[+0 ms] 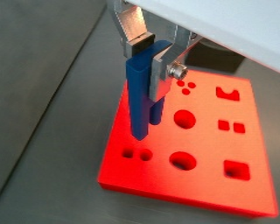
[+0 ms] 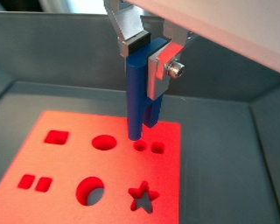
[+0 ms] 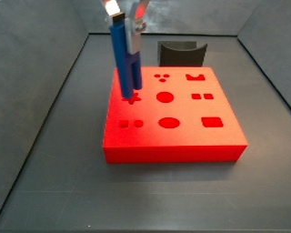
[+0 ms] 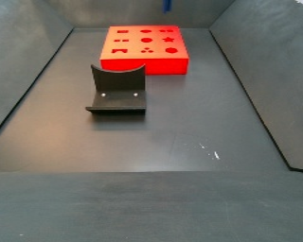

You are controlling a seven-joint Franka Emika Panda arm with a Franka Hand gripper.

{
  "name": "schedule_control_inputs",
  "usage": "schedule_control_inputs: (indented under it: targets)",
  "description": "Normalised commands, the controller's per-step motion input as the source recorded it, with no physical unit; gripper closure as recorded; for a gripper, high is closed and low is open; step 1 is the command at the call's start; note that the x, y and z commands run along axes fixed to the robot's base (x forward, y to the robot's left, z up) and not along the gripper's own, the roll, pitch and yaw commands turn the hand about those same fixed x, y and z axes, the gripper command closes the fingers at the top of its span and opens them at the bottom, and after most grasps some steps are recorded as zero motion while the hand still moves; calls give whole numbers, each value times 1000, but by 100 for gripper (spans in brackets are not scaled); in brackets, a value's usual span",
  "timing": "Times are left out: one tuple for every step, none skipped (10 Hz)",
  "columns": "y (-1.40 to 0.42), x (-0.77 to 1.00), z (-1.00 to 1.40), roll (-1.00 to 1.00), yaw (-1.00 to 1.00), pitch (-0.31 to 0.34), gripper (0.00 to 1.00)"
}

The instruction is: Insert the square-circle object.

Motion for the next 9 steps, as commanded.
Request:
schedule_control_inputs:
  targets:
    - [-46, -103, -129, 160, -683, 363, 100]
    - [-74, -31, -231, 230, -660, 313, 100]
    - [-51, 0, -277, 244, -706, 220, 100]
    - [-129, 0, -109, 181, -760, 91, 100]
    - [-197, 69, 0, 89, -871, 0, 100]
    - [-203, 263, 0, 63, -757, 0, 100]
    - [-189, 146, 23, 29, -860, 0, 100]
    - [-160, 31, 14, 21, -966, 0, 100]
    - [-66, 177, 0, 0, -889, -13, 100]
